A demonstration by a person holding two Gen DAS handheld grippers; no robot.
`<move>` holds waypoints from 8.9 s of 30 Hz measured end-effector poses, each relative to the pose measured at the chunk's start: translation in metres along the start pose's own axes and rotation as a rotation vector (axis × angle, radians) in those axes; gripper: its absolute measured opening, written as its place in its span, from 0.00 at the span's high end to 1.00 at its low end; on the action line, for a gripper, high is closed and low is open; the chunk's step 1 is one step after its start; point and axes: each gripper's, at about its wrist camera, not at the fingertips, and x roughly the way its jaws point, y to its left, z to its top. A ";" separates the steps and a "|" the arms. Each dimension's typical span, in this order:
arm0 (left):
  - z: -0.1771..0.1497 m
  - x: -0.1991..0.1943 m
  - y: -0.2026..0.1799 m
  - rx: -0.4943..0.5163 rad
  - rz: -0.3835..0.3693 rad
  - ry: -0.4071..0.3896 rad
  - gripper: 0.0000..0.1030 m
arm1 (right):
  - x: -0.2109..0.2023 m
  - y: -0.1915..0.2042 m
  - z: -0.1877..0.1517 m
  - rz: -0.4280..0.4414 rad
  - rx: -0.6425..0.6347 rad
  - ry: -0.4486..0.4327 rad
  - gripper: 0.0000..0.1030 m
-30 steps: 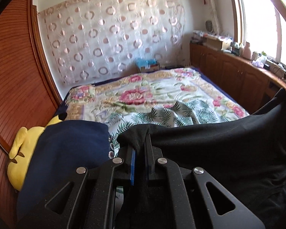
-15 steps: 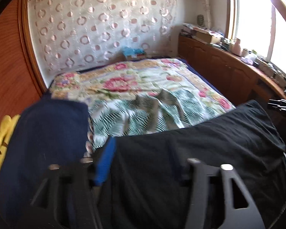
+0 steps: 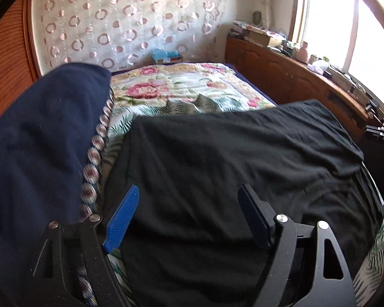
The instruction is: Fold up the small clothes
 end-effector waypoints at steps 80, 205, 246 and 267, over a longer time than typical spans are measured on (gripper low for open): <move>-0.037 -0.083 0.013 -0.086 0.035 -0.178 0.97 | -0.032 0.018 -0.041 0.009 -0.004 -0.174 0.97; -0.047 -0.096 -0.067 0.034 -0.206 -0.118 0.92 | 0.043 0.078 -0.115 0.056 -0.080 0.003 0.37; -0.016 -0.073 -0.119 0.139 -0.246 -0.069 0.20 | 0.006 0.074 -0.105 0.122 -0.074 -0.084 0.37; -0.053 -0.065 -0.066 0.030 -0.163 -0.042 0.20 | 0.068 0.115 -0.086 0.168 -0.269 0.060 0.86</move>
